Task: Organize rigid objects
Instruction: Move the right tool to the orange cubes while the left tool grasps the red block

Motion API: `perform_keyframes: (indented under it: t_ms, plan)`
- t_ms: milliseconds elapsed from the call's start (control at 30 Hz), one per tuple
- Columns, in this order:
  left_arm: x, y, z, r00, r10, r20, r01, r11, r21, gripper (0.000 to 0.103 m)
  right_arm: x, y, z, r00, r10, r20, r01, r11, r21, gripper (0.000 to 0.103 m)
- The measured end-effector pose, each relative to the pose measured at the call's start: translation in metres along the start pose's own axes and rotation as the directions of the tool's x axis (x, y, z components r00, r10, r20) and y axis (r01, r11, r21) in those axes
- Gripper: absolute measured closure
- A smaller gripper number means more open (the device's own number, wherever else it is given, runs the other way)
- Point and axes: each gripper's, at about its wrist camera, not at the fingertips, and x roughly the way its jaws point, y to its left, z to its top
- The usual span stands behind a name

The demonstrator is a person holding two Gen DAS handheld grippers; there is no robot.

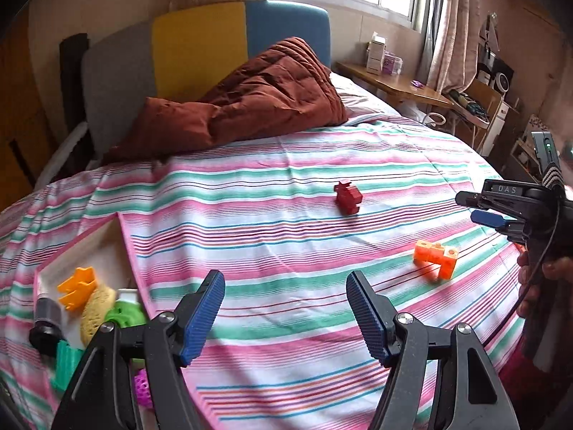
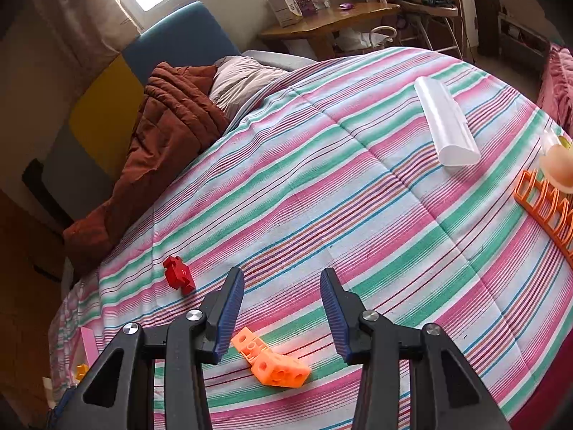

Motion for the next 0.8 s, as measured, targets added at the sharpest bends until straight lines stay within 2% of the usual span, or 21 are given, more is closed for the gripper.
perform_keyframes:
  t_ms: [233,367,667,700,733,767,800]
  plan:
    - [0.063,-0.034,0.039,0.995,-0.075,-0.063,0.076,0.997,0.012,0.033,0.007,0.005,-0.001,0.998,0.04,-0.045,-0.041,0.999,-0.007,0.059]
    - [0.098,-0.048,0.058,0.994,-0.073,-0.086,0.075,0.997,0.021,0.033,0.01,0.008,-0.002,0.996,0.062,-0.06,-0.063,0.998,-0.017,0.059]
    - [0.166,-0.064,0.091,0.987,-0.073,-0.143,0.068,0.997,-0.037,0.036,0.013,0.009,-0.001,0.992,0.095,-0.079,-0.096,0.995,-0.014,0.059]
    - [0.171,-0.063,0.091,0.986,-0.07,-0.153,0.065,0.997,-0.041,0.039,0.013,0.009,-0.001,0.992,0.096,-0.079,-0.097,0.995,-0.013,0.059]
    - [0.179,-0.062,0.09,0.983,-0.068,-0.171,0.061,0.997,-0.045,0.06,0.013,0.009,-0.001,0.992,0.097,-0.079,-0.099,0.995,-0.011,0.059]
    - [0.184,-0.06,0.087,0.978,-0.071,-0.195,0.063,0.997,-0.049,0.089,0.012,0.008,-0.001,0.992,0.097,-0.078,-0.098,0.995,-0.008,0.059]
    - [0.184,-0.057,0.085,0.98,-0.072,-0.187,0.063,0.997,-0.052,0.088,0.013,0.008,-0.001,0.992,0.096,-0.079,-0.097,0.995,-0.006,0.059]
